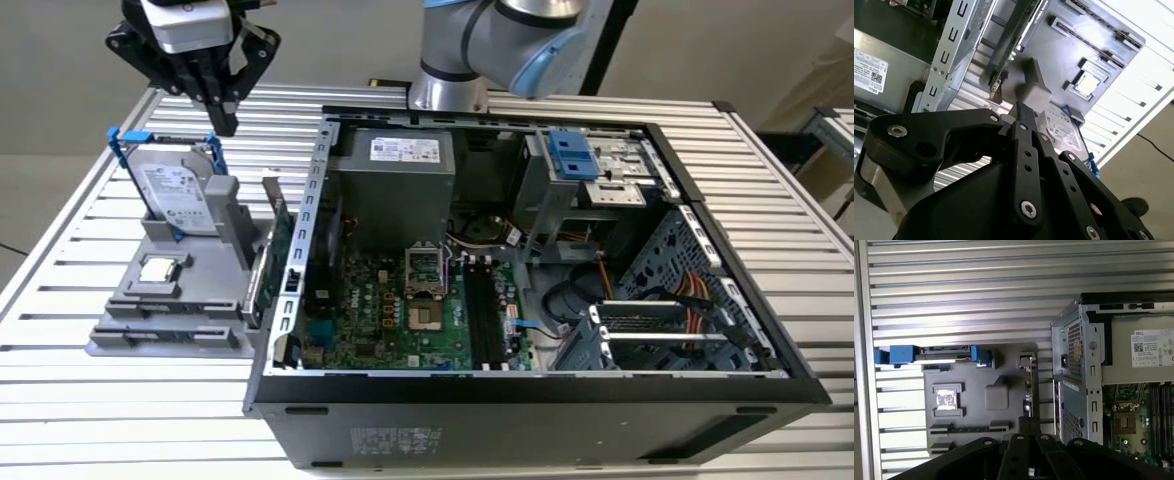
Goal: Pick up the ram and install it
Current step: 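Reach for the ram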
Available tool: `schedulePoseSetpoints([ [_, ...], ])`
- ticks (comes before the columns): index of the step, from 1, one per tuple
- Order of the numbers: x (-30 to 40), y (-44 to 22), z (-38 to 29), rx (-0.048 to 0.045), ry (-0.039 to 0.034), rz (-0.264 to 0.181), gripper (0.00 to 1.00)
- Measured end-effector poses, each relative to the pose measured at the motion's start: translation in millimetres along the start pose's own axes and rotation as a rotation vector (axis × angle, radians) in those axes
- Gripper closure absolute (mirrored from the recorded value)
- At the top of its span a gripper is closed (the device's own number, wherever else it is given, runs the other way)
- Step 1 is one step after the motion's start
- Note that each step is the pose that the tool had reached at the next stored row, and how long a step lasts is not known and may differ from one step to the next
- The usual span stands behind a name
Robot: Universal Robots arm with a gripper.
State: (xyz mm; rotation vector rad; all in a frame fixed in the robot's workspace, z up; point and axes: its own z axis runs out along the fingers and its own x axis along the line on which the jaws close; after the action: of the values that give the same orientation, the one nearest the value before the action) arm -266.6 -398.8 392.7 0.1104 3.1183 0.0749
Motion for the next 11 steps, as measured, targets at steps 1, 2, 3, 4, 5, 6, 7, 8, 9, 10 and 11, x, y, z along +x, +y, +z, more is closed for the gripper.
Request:
schedulePoseSetpoints([
  [1, 0.9, -0.1, 0.0, 0.0, 0.0, 0.0, 1.0],
  [2, 1.8, -0.1, 0.0, 0.0, 0.0, 0.0, 1.0],
  [3, 2.9, -0.2, -0.1, 0.0, 0.0, 0.0, 1.0],
  [4, 4.2, -0.3, -0.1, 0.0, 0.0, 0.0, 1.0],
  [5, 5.3, -0.4, -0.1, 0.0, -0.0001, 0.0, 1.0],
  [6, 6.4, -0.4, -0.1, -0.0001, -0.0001, 0.0, 1.0],
  [7, 7.5, -0.5, -0.1, 0.0, 0.0, 0.0, 1.0],
  [8, 8.5, -0.6, -0.2, 0.0, -0.0001, 0.0, 1.0],
  [9, 9.4, -0.7, -0.2, 0.0, 0.0, 0.0, 1.0],
  [10, 10.3, -0.7, -0.2, -0.0001, 0.0, 0.0, 1.0],
  [11, 11.2, -0.8, -0.2, 0.0, 0.0, 0.0, 1.0],
])
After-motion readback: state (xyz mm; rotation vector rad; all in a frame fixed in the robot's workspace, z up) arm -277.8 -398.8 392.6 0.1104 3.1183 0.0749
